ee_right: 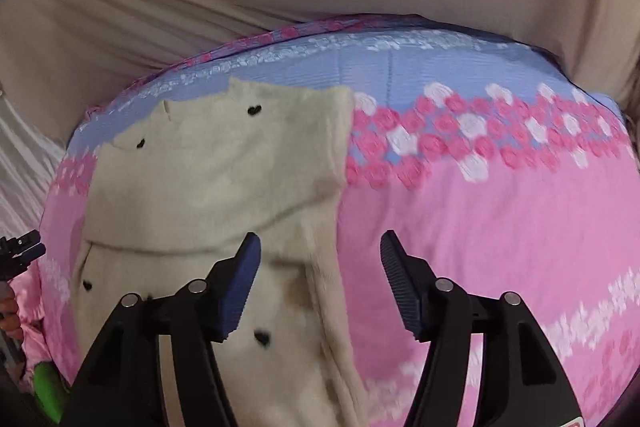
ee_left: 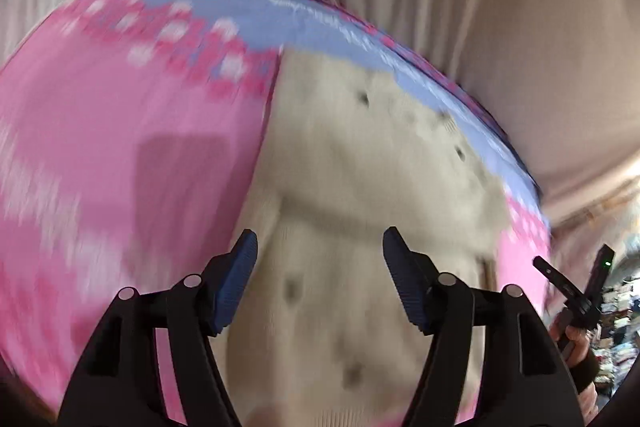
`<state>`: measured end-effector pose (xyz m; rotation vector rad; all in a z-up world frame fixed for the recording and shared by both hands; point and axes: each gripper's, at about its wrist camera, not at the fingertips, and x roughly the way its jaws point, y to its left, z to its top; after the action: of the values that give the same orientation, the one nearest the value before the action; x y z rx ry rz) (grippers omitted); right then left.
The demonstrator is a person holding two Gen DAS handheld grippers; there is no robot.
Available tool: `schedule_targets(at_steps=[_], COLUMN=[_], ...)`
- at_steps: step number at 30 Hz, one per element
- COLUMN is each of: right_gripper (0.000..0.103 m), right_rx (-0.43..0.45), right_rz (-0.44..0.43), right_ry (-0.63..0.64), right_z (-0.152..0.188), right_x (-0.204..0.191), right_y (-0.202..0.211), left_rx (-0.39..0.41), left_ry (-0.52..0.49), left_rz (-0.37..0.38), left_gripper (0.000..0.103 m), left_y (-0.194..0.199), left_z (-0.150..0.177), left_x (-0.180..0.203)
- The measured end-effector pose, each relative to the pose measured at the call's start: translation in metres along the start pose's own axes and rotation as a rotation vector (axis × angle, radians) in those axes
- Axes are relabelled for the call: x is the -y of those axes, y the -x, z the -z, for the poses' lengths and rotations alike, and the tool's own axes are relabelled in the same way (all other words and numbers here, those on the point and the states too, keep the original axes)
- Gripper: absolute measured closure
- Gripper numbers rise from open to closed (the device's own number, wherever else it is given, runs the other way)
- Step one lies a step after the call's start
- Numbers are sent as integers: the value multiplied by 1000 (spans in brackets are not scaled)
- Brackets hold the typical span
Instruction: Fold small clothes
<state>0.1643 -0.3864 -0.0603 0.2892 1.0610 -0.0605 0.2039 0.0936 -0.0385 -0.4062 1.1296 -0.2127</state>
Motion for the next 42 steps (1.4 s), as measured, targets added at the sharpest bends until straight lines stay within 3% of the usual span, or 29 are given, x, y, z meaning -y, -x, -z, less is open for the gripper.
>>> schedule_targets(at_steps=[2, 6, 7, 8, 9, 10, 14, 16, 20, 22, 23, 26, 31, 33, 35, 37, 39, 40, 42], right_gripper=[35, 34, 49, 77, 86, 88, 90, 89, 82, 73, 64, 62, 59, 50, 45, 45, 44, 44, 62], right_rx=[-19, -99, -125, -128, -86, -65, 105, 158, -27, -1, 11, -6, -191, -233, -273, -314, -320, -302, -298], right_rz=[15, 30, -15, -71, -102, -99, -63, 27, 134, 128, 105, 57, -9, -23, -56, -92, -86, -71, -61], right_ry=[5, -79, -114, -137, -145, -131, -65, 8, -41, -61, -65, -92, -205, -258, -261, -272, -248, -220, -204], right_z=[-32, -63, -63, -62, -63, -63, -78, -85, -85, -68, -55, 11, 137, 173, 201, 215, 221, 220, 223], right_x=[-6, 0, 3, 4, 2, -1, -11, -15, 7, 13, 17, 32, 44, 41, 34, 27, 19, 14, 8], right_y=[-43, -109, -121, -127, -122, -115, -61, -51, -95, -74, -58, -9, 29, 37, 39, 32, 27, 27, 31], left_rx=[5, -59, -72, -82, -79, -64, -11, 12, -57, -34, -21, -38, -196, -245, -237, -206, -209, -213, -242], left_ry=[-5, 81, 101, 101, 77, 36, -60, -91, -134, -133, -127, -90, 88, 204, 264, 256, 267, 275, 293], left_rz=[-23, -35, -20, -1, -13, -16, 44, 54, -78, -42, -25, 6, 31, 66, 106, 116, 135, 140, 144], left_gripper=[37, 42, 56, 72, 76, 87, 90, 89, 82, 76, 65, 48, 45, 45, 45, 45, 48, 58, 90], left_y=[-43, -111, -122, -131, -136, -135, -118, -118, -145, -120, -99, -55, -14, -9, -4, 0, -2, -2, -6], left_z=[-40, -76, -81, -83, -85, -87, -101, -109, -102, -86, -74, -30, 95, 145, 180, 196, 205, 209, 213], left_x=[2, -22, -28, -31, -30, -26, -1, 15, 25, 16, 10, -10, -53, -67, -71, -64, -60, -59, -60])
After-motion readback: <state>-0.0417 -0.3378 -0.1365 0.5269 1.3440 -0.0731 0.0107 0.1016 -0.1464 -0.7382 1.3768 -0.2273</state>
